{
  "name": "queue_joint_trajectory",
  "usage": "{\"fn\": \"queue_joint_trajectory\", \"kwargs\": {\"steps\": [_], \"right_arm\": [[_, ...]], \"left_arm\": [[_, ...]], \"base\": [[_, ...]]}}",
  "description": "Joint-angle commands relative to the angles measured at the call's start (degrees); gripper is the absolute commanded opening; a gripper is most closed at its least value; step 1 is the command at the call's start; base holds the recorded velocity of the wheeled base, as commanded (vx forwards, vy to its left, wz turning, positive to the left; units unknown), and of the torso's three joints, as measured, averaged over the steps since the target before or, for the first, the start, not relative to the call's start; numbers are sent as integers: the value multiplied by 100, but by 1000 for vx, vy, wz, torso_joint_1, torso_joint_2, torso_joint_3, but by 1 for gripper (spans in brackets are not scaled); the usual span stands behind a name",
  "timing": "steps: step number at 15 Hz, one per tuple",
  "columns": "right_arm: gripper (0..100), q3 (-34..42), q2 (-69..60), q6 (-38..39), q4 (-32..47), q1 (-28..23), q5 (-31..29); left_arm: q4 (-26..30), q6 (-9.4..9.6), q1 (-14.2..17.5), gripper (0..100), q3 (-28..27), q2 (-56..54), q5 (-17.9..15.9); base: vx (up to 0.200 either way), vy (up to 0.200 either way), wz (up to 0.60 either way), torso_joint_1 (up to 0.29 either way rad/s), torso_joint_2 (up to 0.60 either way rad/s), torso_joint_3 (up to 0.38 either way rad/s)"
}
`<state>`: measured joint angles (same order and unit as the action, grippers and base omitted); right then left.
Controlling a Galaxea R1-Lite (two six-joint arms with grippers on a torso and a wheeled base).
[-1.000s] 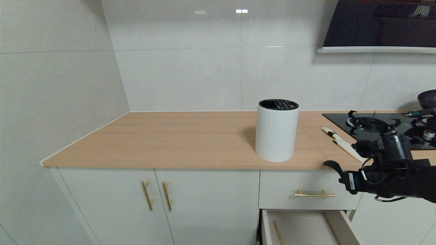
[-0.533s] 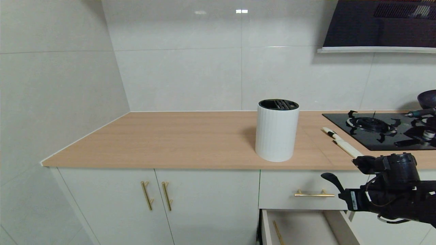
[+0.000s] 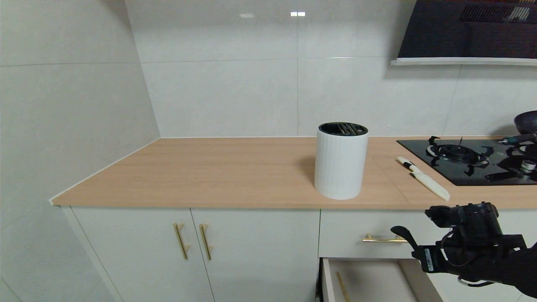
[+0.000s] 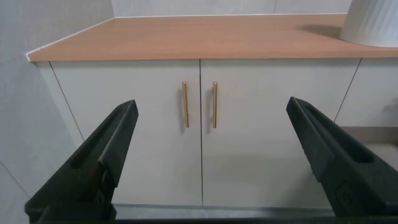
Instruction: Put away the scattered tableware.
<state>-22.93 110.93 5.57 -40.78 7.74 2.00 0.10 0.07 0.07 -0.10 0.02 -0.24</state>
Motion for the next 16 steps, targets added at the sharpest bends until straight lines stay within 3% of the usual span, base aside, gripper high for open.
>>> {"fn": "queue_joint_trajectory", "kwargs": {"steps": [1,9,16], "right_arm": [[0,69,464,-3,-159,96,-15],[0,210,1044,-3,-844,175,-51],[0,289,1167,-3,-1046,184,-51]], "left_arm": [[-1,1,1,100,1,-2,-2],[-1,1,1,100,1,-2,-2],[-1,1,1,100,1,-2,-2]], "base": [[0,0,0,0,0,0],[0,0,0,-7,14,10],[0,0,0,-177,428,244]]}}
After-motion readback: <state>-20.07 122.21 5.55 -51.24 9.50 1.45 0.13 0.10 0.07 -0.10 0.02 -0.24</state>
